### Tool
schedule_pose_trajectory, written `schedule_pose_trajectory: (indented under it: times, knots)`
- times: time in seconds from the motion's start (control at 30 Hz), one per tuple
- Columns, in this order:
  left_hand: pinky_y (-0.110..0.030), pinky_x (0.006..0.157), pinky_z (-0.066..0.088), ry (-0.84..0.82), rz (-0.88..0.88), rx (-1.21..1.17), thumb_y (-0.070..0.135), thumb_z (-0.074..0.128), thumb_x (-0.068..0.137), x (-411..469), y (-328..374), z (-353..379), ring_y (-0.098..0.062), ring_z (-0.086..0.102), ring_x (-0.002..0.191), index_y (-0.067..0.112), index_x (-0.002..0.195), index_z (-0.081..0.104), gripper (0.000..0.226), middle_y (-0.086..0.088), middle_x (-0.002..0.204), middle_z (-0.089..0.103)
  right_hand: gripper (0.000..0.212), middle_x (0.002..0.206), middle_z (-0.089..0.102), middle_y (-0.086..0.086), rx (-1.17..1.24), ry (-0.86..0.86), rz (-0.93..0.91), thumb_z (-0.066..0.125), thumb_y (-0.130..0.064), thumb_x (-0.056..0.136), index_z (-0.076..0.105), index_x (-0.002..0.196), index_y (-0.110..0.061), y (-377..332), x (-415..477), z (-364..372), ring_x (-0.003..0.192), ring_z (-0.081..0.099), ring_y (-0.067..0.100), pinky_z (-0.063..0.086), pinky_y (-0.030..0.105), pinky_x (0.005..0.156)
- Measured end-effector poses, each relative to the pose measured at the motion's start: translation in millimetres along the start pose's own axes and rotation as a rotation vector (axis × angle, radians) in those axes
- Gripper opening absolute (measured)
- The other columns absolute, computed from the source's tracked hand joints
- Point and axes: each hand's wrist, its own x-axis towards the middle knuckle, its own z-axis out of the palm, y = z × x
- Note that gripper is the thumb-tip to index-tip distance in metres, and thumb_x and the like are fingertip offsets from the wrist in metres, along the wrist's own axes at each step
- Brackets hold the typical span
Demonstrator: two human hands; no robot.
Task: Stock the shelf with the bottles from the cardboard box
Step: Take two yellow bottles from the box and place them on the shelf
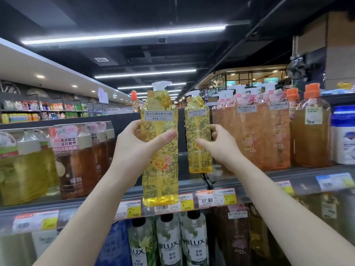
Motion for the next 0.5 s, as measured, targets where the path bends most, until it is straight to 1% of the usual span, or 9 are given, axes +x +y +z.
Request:
schedule_pose_trajectory:
  times: [0.03,0.07,0.13,0.2,0.27,0.4,0.5]
  knots:
    - [-0.046,0.090,0.062,-0.004,0.000,0.000,0.069,0.086,0.050,0,-1,-1,-0.011,0.076,0.100,0.030,0.127,0.065,0.089,0.010,0.110,0.078,0.082,0.134,0.057,-0.006,-0.024,-0.037,0.008,0.078,-0.034,0.090,0.033,0.158,-0.024,3,-3,1,0.109,0.053,0.012,0.045,0.028,0.087]
    - [-0.046,0.090,0.062,-0.008,0.000,-0.003,0.067,0.086,0.051,0,-1,-1,-0.011,0.076,0.100,0.030,0.127,0.065,0.088,0.010,0.110,0.078,0.087,0.136,0.059,-0.003,-0.045,-0.060,0.015,0.080,-0.030,0.089,0.028,0.160,-0.027,5,-6,2,0.110,0.054,0.013,0.046,0.028,0.088]
    - [-0.047,0.091,0.062,-0.017,0.000,-0.009,0.067,0.086,0.052,1,-2,-2,-0.013,0.076,0.102,0.029,0.129,0.065,0.089,0.009,0.111,0.078,0.091,0.145,0.057,0.002,-0.065,-0.059,0.032,0.078,-0.027,0.091,0.021,0.163,-0.028,3,-10,5,0.121,0.057,0.018,0.048,0.030,0.094]
    - [-0.048,0.091,0.062,-0.018,-0.002,-0.022,0.067,0.086,0.052,1,-3,-3,-0.013,0.076,0.102,0.028,0.130,0.065,0.089,0.008,0.112,0.078,0.090,0.153,0.052,0.003,-0.092,-0.041,0.044,0.075,-0.026,0.094,0.018,0.164,-0.026,0,-9,7,0.135,0.053,0.023,0.047,0.034,0.103]
    - [-0.048,0.091,0.062,-0.023,0.000,-0.032,0.067,0.087,0.052,0,-5,-3,-0.013,0.076,0.101,0.029,0.128,0.065,0.088,0.009,0.111,0.078,0.085,0.154,0.050,0.003,-0.120,-0.061,0.069,0.072,-0.025,0.096,0.020,0.164,-0.025,-3,-2,8,0.138,0.051,0.025,0.045,0.036,0.107]
    - [-0.047,0.090,0.063,-0.029,0.012,-0.031,0.069,0.086,0.051,-3,-9,-5,-0.011,0.076,0.102,0.031,0.127,0.066,0.087,0.011,0.110,0.078,0.072,0.147,0.056,0.005,-0.169,-0.079,0.114,0.073,-0.024,0.096,0.034,0.156,-0.024,-6,17,12,0.132,0.055,0.027,0.047,0.038,0.105]
    - [-0.045,0.088,0.063,-0.023,0.002,-0.049,0.064,0.087,0.054,-3,-11,-5,-0.011,0.076,0.100,0.031,0.125,0.067,0.081,0.011,0.109,0.079,0.072,0.146,0.055,0.008,-0.197,-0.065,0.153,0.074,-0.024,0.095,0.034,0.155,-0.020,-2,30,20,0.130,0.055,0.029,0.048,0.037,0.101]
